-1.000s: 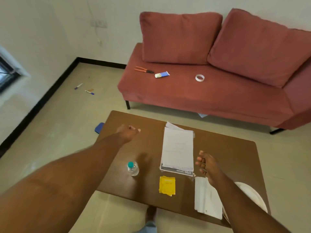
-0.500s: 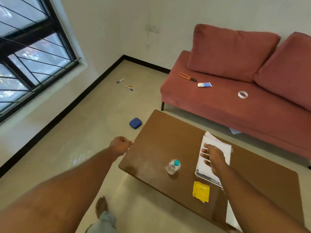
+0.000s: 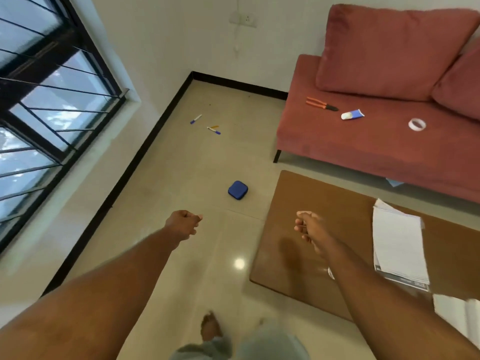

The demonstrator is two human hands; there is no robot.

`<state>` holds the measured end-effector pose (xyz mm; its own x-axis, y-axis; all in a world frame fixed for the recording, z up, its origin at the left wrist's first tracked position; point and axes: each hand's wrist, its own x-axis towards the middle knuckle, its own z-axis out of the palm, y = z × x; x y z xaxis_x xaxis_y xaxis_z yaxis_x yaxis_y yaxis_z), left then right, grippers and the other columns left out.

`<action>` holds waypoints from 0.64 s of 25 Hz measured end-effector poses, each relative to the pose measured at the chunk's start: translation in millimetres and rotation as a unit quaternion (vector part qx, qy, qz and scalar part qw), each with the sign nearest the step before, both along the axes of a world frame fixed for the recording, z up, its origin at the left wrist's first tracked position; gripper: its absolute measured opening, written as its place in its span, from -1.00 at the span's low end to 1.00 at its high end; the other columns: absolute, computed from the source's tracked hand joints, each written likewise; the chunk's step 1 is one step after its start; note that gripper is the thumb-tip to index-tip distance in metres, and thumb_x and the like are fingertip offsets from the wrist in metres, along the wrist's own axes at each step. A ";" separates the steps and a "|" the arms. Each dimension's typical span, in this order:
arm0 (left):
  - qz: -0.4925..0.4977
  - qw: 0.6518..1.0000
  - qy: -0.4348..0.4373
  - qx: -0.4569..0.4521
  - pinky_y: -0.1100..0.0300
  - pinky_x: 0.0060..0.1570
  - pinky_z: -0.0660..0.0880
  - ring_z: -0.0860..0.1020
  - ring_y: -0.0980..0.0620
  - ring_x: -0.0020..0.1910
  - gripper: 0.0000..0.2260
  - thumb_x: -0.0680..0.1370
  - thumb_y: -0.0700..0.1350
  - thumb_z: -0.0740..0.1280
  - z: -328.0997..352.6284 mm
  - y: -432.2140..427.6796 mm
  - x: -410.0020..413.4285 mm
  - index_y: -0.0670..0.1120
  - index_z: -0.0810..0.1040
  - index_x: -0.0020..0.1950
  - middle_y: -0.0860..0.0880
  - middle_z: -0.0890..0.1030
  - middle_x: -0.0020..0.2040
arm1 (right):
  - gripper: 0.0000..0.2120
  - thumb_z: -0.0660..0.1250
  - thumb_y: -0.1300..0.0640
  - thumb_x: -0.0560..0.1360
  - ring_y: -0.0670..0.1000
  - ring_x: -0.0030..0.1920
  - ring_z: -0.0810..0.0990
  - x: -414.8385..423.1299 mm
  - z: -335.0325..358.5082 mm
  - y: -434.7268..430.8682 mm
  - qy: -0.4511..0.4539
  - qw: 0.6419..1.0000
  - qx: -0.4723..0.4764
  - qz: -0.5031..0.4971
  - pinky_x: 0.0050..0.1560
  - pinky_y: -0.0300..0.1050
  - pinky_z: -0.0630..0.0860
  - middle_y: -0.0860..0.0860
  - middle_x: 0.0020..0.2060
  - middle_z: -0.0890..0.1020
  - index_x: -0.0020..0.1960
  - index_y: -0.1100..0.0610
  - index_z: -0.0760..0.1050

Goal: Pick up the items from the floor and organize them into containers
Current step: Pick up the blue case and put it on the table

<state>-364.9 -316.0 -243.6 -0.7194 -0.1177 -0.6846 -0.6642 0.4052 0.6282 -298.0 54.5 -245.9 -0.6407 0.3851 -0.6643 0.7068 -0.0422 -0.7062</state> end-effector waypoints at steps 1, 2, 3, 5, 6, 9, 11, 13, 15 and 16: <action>-0.009 1.000 -0.003 0.005 0.23 -0.38 0.40 0.60 0.00 -0.25 -0.79 0.54 0.00 0.45 -0.5 -8.0 -17.2 -0.13 0.54 -0.06 -0.08 0.66 -0.08 | -0.95 0.33 0.06 0.61 -0.06 -0.24 0.60 -10.0 -3.3 -13.2 -0.006 1.000 0.001 -0.001 -0.36 -0.20 0.35 0.00 -0.17 0.62 0.00 0.02 0.56; -0.016 1.000 -0.006 0.011 0.23 -0.37 0.41 0.60 0.00 -0.25 -0.79 0.55 0.00 0.45 -2.2 -15.0 -34.0 -0.13 0.54 -0.06 -0.08 0.66 -0.07 | -0.94 0.33 0.07 0.61 -0.06 -0.24 0.60 -21.5 -6.8 -25.4 -0.013 1.000 0.001 -0.003 -0.37 -0.20 0.35 0.00 -0.17 0.62 0.00 0.02 0.56; -0.018 1.000 -0.004 0.017 0.22 -0.36 0.42 0.60 0.00 -0.24 -0.79 0.55 0.00 0.45 -3.0 -18.0 -47.8 -0.12 0.54 -0.06 -0.08 0.66 -0.06 | -0.94 0.32 0.07 0.61 -0.06 -0.24 0.59 -30.7 -9.9 -33.9 -0.018 1.000 0.000 -0.001 -0.37 -0.20 0.35 0.00 -0.17 0.62 0.00 0.03 0.56; -0.032 0.999 0.001 0.024 0.21 -0.34 0.44 0.61 0.01 -0.22 -0.80 0.55 0.01 0.44 -7.1 -20.1 -80.8 -0.12 0.56 -0.06 -0.08 0.67 -0.04 | -0.92 0.31 0.06 0.61 -0.07 -0.25 0.59 -57.9 -19.5 -48.8 -0.025 1.000 -0.001 0.002 -0.38 -0.21 0.35 0.00 -0.17 0.62 0.00 0.02 0.57; -0.046 0.999 -0.002 0.025 0.21 -0.33 0.45 0.62 0.01 -0.22 -0.80 0.55 0.01 0.44 -7.8 -19.3 -94.3 -0.11 0.57 -0.06 -0.08 0.67 -0.03 | -0.92 0.31 0.06 0.61 -0.08 -0.25 0.59 -69.3 -24.6 -52.6 -0.027 1.000 0.001 -0.001 -0.39 -0.22 0.35 -0.01 -0.17 0.62 -0.01 0.01 0.57; -0.089 0.996 -0.017 0.025 0.19 -0.31 0.45 0.63 0.01 -0.21 -0.78 0.55 0.04 0.44 -14.6 -16.6 -144.6 -0.10 0.56 -0.08 -0.10 0.68 0.01 | -0.91 0.30 0.06 0.61 -0.07 -0.24 0.59 -103.7 -39.2 -58.4 -0.037 0.999 -0.004 -0.014 -0.40 -0.21 0.35 -0.01 -0.18 0.62 0.00 0.02 0.58; -0.101 0.995 -0.022 0.019 0.19 -0.29 0.46 0.64 0.00 -0.20 -0.77 0.54 0.06 0.44 -19.9 -13.7 -184.0 -0.09 0.55 -0.07 -0.11 0.69 0.03 | -0.88 0.30 0.05 0.61 -0.05 -0.20 0.60 -126.3 -52.9 -59.3 -0.052 0.999 -0.001 -0.014 -0.38 -0.21 0.35 -0.01 -0.19 0.61 0.01 0.06 0.58; -0.102 0.994 -0.032 0.010 0.18 -0.26 0.46 0.64 0.00 -0.18 -0.77 0.54 0.06 0.44 -32.5 -5.3 -231.2 -0.09 0.56 -0.05 -0.10 0.69 0.04 | -0.85 0.30 0.03 0.60 -0.04 -0.19 0.61 -158.0 -70.5 -57.8 -0.067 0.998 -0.002 -0.012 -0.37 -0.20 0.35 0.00 -0.19 0.61 0.03 0.09 0.58; -0.120 0.992 -0.043 0.004 0.18 -0.27 0.47 0.64 0.01 -0.17 -0.77 0.54 0.06 0.44 -49.3 9.1 -271.8 -0.10 0.57 -0.04 -0.08 0.69 0.03 | -0.81 0.30 0.01 0.59 -0.04 -0.18 0.62 -188.2 -95.0 -58.0 -0.082 0.997 -0.011 -0.011 -0.35 -0.18 0.37 0.02 -0.16 0.61 0.04 0.11 0.58; -0.129 0.990 -0.054 0.001 0.19 -0.27 0.47 0.64 0.01 -0.17 -0.77 0.55 0.06 0.44 -61.3 18.0 -289.2 -0.10 0.58 -0.02 -0.07 0.68 0.02 | -0.79 0.31 0.00 0.59 -0.04 -0.17 0.63 -203.6 -106.3 -57.5 -0.091 0.996 -0.016 -0.014 -0.35 -0.18 0.37 0.02 -0.15 0.62 0.05 0.14 0.58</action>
